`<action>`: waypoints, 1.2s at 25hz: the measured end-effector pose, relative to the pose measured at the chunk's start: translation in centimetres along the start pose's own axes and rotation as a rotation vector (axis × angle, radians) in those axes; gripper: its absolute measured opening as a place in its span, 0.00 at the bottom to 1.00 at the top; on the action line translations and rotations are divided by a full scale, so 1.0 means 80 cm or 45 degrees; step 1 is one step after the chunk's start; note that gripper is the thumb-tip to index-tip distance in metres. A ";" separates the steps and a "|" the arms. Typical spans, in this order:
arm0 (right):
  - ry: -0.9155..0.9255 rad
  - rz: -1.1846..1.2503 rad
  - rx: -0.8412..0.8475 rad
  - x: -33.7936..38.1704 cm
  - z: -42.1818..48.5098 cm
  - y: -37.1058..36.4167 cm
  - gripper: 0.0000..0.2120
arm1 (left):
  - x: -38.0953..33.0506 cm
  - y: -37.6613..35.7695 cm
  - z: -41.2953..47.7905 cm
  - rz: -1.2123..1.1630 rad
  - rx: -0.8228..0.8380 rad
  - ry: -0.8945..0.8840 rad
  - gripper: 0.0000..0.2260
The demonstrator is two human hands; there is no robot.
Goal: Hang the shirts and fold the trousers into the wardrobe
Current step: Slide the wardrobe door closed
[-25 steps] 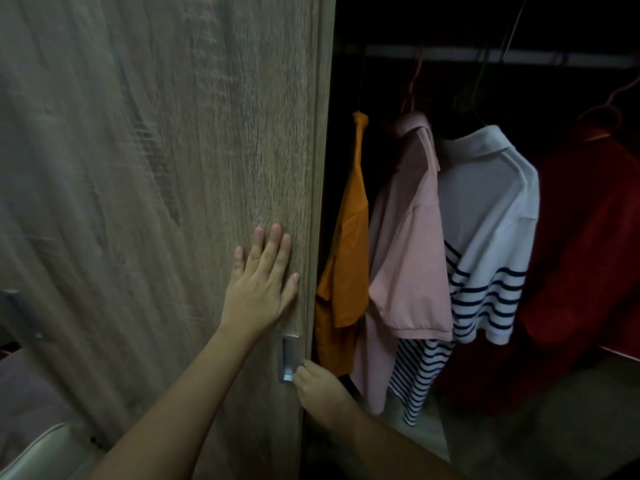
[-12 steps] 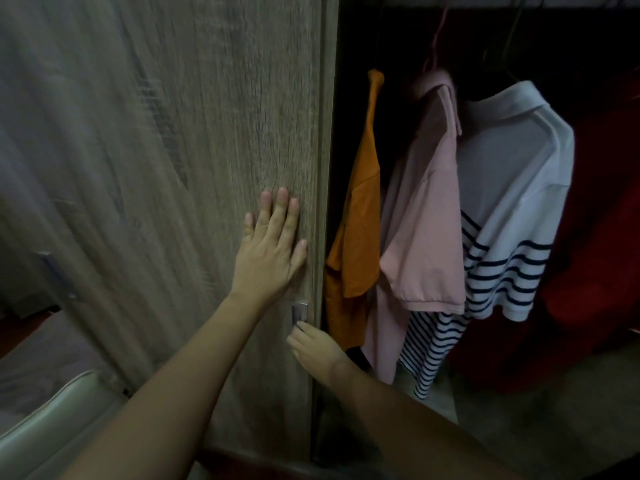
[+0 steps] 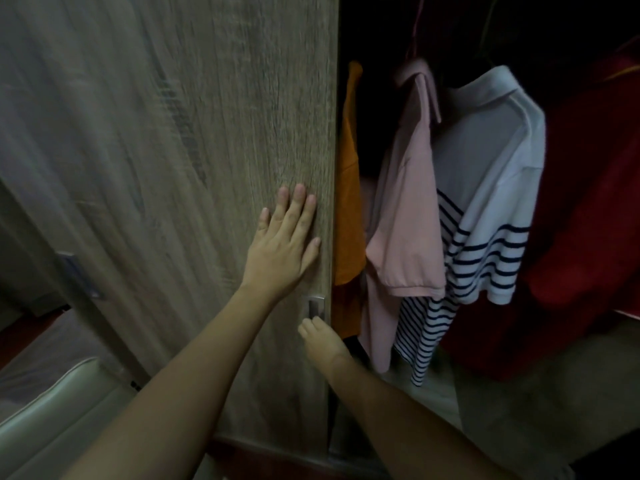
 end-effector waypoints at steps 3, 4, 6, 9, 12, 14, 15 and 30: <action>-0.037 0.154 -0.037 -0.007 -0.035 -0.029 0.23 | -0.045 -0.014 0.009 0.124 -0.123 -0.097 0.30; -0.045 0.195 -0.060 -0.012 -0.050 -0.034 0.22 | -0.059 -0.017 0.013 0.176 -0.183 -0.140 0.30; -0.060 0.231 -0.101 -0.027 -0.083 -0.043 0.20 | -0.090 -0.023 0.023 0.219 -0.280 -0.238 0.30; -0.078 0.236 -0.082 -0.039 -0.138 -0.070 0.18 | -0.147 -0.039 0.036 0.175 -0.399 -0.367 0.31; -0.120 0.134 0.044 -0.043 -0.185 -0.118 0.18 | -0.209 -0.053 0.050 0.148 -0.528 -0.388 0.31; -0.148 0.158 0.083 -0.052 -0.215 -0.145 0.17 | -0.249 -0.060 0.060 0.145 -0.583 -0.399 0.30; -0.157 0.191 0.070 -0.057 -0.231 -0.157 0.17 | -0.270 -0.064 0.065 0.156 -0.601 -0.407 0.30; -0.273 0.108 0.195 -0.086 -0.407 -0.305 0.20 | -0.499 -0.103 0.112 0.151 -0.668 -0.423 0.30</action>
Point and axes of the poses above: each hand's wrist, its own z-axis towards the middle knuckle, its own y-axis out of the back of the hand, x = y × z, the point moved 8 cm from there along z, towards the middle knuckle, and after that the axes turned 6 degrees about -z, right-handed, at the moved point
